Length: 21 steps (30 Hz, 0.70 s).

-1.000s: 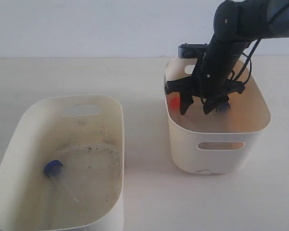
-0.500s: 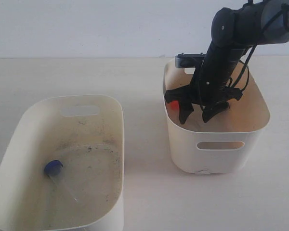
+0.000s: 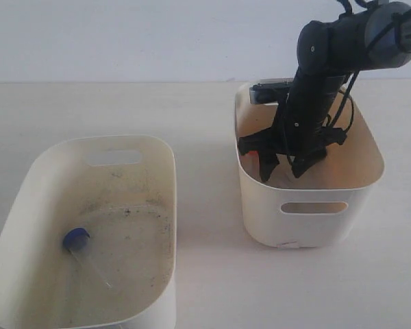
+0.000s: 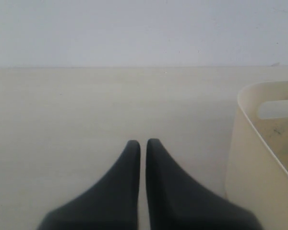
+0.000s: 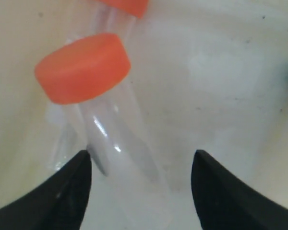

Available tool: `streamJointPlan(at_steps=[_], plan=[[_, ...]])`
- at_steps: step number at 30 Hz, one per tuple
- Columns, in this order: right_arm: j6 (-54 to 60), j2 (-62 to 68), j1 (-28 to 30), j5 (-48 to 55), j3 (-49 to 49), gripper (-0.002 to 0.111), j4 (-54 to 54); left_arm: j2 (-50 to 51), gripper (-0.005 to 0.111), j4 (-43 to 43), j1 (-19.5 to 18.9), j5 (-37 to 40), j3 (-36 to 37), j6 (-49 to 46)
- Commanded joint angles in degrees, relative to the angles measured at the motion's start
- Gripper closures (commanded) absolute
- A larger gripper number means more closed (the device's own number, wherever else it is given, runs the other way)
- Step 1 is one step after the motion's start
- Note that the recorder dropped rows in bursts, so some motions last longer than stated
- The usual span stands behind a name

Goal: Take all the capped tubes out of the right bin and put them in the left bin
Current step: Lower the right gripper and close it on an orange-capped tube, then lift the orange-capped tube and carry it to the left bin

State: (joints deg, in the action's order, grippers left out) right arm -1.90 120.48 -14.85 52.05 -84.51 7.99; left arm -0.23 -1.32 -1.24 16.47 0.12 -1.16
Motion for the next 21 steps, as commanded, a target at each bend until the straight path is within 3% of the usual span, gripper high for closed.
streamJointPlan(at_steps=[1, 10, 21], plan=[[-0.5, 0.7, -0.6, -1.0, -0.2, 0.052, 0.4, 0.2, 0.103, -0.2, -0.2, -0.2, -0.1, 0.2], [-0.5, 0.7, -0.6, -0.6, -0.2, 0.106, 0.4, 0.2, 0.103, -0.2, -0.2, -0.2, -0.1, 0.2], [-5.8, -6.4, -0.5, 4.4, -0.2, 0.108, -6.8, 0.2, 0.103, -0.2, -0.2, -0.2, -0.1, 0.2]])
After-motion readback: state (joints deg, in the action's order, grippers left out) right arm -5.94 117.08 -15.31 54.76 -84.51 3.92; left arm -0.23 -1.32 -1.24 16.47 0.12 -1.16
